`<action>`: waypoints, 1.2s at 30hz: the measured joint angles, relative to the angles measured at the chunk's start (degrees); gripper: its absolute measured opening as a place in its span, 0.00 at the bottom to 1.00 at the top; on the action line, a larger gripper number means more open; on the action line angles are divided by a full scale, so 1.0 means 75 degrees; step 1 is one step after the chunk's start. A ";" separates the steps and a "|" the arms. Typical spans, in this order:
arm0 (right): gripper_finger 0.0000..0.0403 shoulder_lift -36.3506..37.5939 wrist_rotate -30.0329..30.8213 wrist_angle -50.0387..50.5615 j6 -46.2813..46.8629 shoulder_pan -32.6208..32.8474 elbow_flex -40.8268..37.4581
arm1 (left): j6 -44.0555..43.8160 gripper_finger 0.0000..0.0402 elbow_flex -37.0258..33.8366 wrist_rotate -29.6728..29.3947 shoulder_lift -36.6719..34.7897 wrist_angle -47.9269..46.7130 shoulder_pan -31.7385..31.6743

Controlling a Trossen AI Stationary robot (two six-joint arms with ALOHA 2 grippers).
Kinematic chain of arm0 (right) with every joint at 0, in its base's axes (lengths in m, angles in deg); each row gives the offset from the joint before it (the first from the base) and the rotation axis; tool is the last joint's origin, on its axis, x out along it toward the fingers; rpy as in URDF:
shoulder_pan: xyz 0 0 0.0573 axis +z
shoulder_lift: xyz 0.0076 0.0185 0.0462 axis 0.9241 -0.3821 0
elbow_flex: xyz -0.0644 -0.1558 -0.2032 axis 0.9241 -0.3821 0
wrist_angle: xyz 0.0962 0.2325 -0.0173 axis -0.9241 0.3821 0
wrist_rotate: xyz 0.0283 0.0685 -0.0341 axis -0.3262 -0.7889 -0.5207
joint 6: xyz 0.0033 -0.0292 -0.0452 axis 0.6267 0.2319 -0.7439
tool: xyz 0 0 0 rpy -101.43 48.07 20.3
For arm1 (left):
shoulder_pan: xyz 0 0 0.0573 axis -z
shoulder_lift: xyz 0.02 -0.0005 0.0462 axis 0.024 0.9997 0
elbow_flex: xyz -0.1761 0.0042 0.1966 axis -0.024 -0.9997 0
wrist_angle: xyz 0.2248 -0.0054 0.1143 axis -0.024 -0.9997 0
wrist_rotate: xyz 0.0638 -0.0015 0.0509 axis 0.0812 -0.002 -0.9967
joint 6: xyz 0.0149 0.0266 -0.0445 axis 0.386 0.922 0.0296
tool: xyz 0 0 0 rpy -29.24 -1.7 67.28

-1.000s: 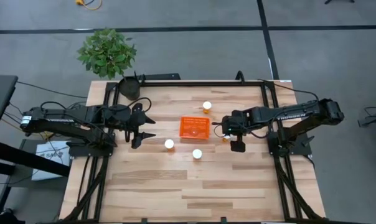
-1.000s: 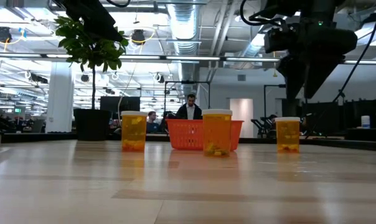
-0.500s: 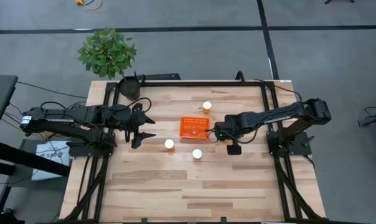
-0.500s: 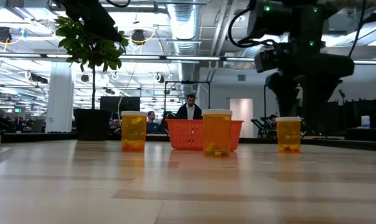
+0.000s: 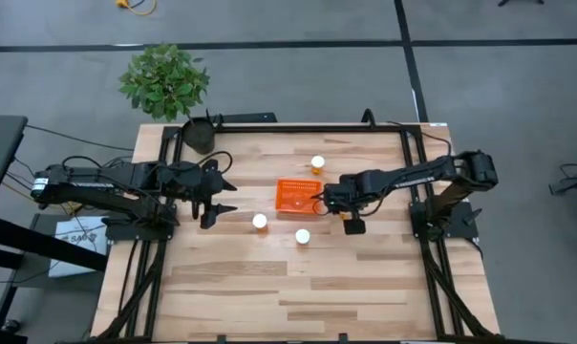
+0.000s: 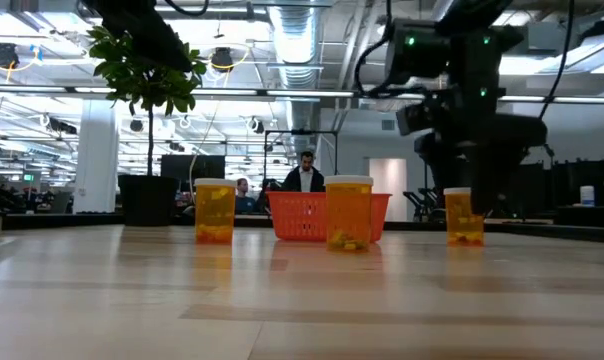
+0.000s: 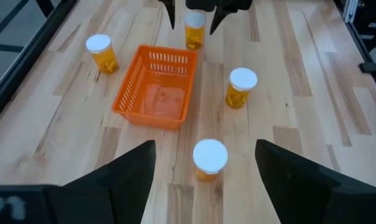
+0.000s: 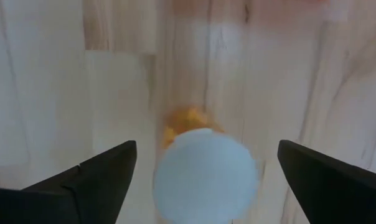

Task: Pick and place pill bottles into a basket
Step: Put the orange pill bottle into the orange basket

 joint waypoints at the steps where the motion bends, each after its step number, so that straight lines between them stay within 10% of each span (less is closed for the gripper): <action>1: 0.95 -0.0094 -0.0002 0.0026 -0.0025 0.0014 -0.0002 | 0.0000 0.66 0.0000 0.0000 0.0000 -0.0019 0.0001; 36: 0.68 -0.0232 -0.0067 0.0254 -0.0055 0.0024 0.0000 | 0.0009 0.66 0.0000 0.0003 0.0000 -0.0093 0.0001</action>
